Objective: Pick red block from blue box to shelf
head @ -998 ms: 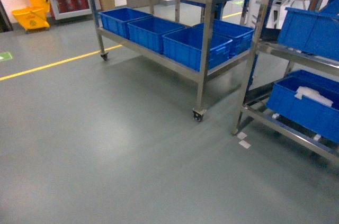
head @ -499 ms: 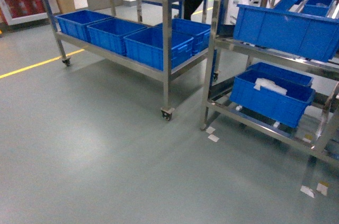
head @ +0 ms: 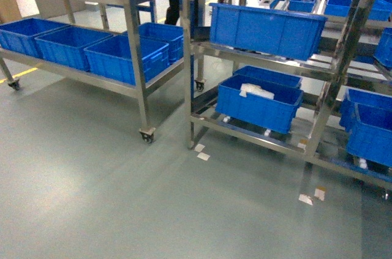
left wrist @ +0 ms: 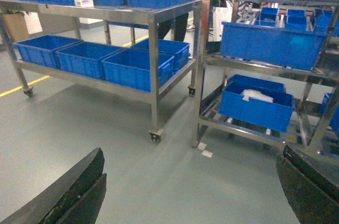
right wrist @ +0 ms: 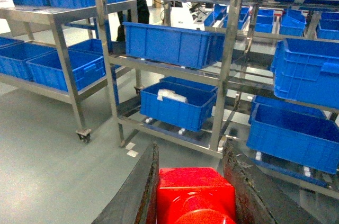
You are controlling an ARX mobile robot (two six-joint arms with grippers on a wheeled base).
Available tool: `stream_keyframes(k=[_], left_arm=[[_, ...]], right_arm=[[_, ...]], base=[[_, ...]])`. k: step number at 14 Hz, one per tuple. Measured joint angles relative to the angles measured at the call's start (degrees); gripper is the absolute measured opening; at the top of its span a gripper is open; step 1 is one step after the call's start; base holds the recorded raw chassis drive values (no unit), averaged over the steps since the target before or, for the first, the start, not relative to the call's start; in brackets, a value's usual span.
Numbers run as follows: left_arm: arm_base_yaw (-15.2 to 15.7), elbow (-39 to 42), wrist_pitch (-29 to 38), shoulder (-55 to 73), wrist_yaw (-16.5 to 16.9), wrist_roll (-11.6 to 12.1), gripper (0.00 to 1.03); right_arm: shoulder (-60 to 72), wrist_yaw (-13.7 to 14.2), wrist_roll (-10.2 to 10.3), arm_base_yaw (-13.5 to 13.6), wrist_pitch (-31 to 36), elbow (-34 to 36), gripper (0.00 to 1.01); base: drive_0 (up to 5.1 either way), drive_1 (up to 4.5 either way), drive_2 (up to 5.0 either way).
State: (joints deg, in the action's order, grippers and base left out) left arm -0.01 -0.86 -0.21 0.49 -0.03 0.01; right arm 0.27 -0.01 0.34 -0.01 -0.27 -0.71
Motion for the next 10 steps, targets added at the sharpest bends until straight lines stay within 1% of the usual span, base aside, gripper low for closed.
stream_keyframes(k=[10], left_arm=[[0.0,0.0,0.0,0.0,0.0,0.0,0.98]], right_arm=[[0.0,0.0,0.0,0.0,0.0,0.0,0.29]], base=[[-1.5,-1.52,-1.5]])
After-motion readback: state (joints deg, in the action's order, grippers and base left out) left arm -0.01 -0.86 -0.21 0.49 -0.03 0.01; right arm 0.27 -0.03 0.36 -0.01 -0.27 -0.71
